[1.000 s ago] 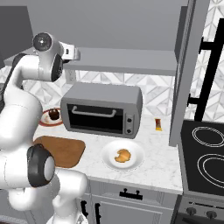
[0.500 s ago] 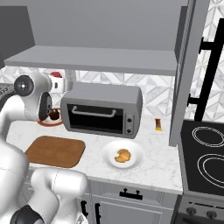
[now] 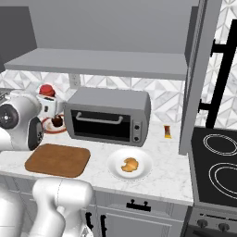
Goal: From the different types of pastries on the counter, select a croissant and place it on the cutting board. Then retrieve a jar of jam from the cabinet and place it alongside the croissant on the cutting board.
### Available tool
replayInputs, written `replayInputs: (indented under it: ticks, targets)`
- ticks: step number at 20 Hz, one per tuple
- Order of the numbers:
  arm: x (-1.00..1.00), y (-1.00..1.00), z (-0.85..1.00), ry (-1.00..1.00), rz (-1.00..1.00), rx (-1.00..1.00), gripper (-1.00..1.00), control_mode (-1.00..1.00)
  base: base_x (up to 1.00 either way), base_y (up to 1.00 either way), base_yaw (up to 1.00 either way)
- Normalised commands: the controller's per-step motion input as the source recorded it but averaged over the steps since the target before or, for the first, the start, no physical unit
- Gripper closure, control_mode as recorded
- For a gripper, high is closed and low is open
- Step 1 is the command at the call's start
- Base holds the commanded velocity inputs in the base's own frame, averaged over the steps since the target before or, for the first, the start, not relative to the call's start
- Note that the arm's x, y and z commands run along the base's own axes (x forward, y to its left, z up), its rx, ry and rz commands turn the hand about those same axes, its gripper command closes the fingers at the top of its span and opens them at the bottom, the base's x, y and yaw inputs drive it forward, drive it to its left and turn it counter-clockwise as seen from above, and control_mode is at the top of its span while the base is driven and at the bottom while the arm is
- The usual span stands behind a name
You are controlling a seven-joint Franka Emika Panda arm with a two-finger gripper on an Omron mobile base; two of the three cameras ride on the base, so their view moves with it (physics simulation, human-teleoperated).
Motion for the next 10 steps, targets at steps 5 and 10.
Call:
replayInputs:
  ticks: [5, 10]
  targets:
    - [-1.0, 0.14, -0.25, 0.08, -0.01, 0.04, 1.0, -1.0, 0.0, 0.0, 0.0]
    - [-1.0, 0.08, -0.83, 0.04, -0.03, 0.0, 1.0, -1.0, 0.0, 0.0, 0.0]
